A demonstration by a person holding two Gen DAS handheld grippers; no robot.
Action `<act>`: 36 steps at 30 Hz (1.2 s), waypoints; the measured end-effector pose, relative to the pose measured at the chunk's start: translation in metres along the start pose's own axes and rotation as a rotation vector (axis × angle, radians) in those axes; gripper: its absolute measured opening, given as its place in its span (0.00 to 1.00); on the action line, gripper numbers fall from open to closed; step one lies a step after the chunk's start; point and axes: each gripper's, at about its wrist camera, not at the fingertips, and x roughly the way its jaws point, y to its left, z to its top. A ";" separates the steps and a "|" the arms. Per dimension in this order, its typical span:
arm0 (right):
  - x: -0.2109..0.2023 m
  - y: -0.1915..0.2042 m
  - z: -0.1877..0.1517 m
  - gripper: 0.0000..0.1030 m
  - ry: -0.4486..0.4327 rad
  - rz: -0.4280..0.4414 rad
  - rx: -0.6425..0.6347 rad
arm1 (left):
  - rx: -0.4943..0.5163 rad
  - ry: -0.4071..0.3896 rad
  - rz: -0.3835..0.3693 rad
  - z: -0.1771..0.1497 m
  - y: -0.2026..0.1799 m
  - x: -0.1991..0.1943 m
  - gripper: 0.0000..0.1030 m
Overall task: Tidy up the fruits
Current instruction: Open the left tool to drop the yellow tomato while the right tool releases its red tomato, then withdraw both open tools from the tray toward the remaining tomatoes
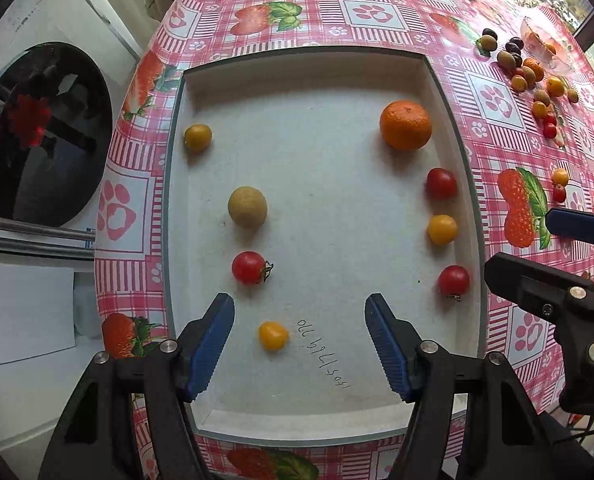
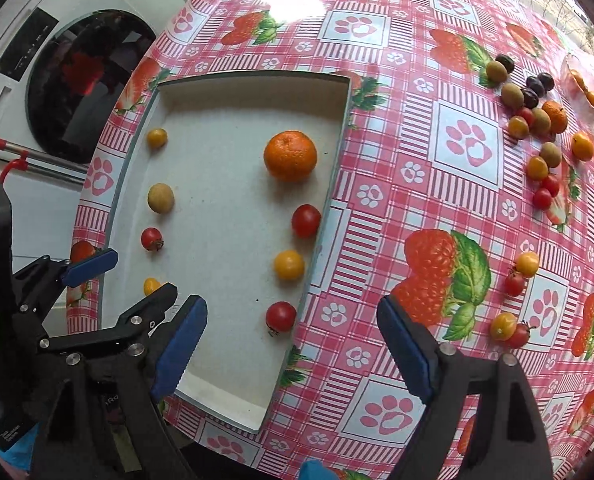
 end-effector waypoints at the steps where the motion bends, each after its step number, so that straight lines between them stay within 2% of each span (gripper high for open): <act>1: -0.002 -0.011 -0.002 0.86 -0.002 -0.005 0.028 | 0.019 -0.006 -0.005 0.004 -0.007 -0.003 0.67; 11: -0.013 -0.122 -0.043 0.87 0.001 -0.083 0.314 | 0.167 -0.032 -0.078 0.045 -0.075 -0.027 0.67; 18: -0.021 -0.175 -0.059 0.87 -0.018 -0.092 0.430 | 0.150 -0.024 -0.149 0.078 -0.115 -0.034 0.67; 27: -0.026 -0.208 -0.065 0.87 -0.037 -0.074 0.467 | 0.133 -0.020 -0.162 0.132 -0.159 -0.017 0.67; 36: -0.020 -0.206 -0.086 0.87 -0.030 -0.083 0.353 | 0.191 -0.052 -0.140 0.166 -0.195 0.007 0.67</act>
